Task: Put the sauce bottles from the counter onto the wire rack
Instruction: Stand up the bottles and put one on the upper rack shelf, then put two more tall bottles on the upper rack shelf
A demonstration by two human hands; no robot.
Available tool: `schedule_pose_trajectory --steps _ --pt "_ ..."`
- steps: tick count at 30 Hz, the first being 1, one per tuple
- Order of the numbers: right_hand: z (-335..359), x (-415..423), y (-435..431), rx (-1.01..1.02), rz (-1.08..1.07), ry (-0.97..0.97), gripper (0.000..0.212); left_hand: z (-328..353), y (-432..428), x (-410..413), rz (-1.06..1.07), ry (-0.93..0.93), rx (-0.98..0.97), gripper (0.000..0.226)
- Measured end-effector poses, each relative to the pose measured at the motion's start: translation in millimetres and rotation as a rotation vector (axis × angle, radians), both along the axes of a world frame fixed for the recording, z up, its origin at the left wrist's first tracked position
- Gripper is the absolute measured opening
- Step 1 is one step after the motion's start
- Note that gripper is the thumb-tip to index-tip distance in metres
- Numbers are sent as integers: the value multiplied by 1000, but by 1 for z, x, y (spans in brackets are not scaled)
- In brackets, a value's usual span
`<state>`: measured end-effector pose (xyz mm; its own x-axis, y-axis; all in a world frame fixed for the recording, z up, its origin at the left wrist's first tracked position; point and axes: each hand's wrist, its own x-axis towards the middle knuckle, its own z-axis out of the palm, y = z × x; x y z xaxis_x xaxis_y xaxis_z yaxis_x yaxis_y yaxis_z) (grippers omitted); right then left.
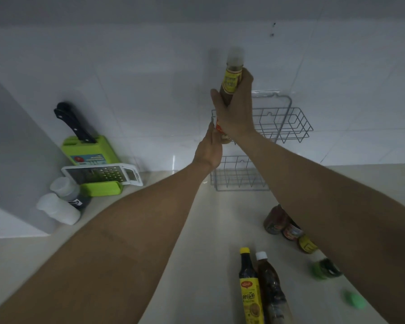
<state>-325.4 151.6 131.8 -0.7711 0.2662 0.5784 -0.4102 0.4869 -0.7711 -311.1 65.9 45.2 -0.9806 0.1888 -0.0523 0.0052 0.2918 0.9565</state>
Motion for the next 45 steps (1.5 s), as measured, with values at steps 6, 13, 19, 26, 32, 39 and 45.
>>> schedule_pose_trajectory --steps 6,13,19,26,32,39,45 --pt "-35 20 9 68 -4 -269 61 3 2 3 13 5 44 66" --pt "-32 21 10 133 -15 -386 62 1 2 -2 -18 14 -37 55" --pt "-37 32 13 140 -24 -400 88 -9 -6 13 -79 34 -59 69" --pt "-120 137 16 186 -196 -323 61 -95 -22 100 -96 87 -504 68" --pt "-213 243 23 532 -208 -840 43 -181 -32 198 -293 -12 -756 64" --pt "-246 299 14 911 -362 -909 51 -215 -31 239 -336 99 -988 70" --pt "-255 305 13 965 -382 -857 51 -225 -32 240 -344 148 -1055 72"
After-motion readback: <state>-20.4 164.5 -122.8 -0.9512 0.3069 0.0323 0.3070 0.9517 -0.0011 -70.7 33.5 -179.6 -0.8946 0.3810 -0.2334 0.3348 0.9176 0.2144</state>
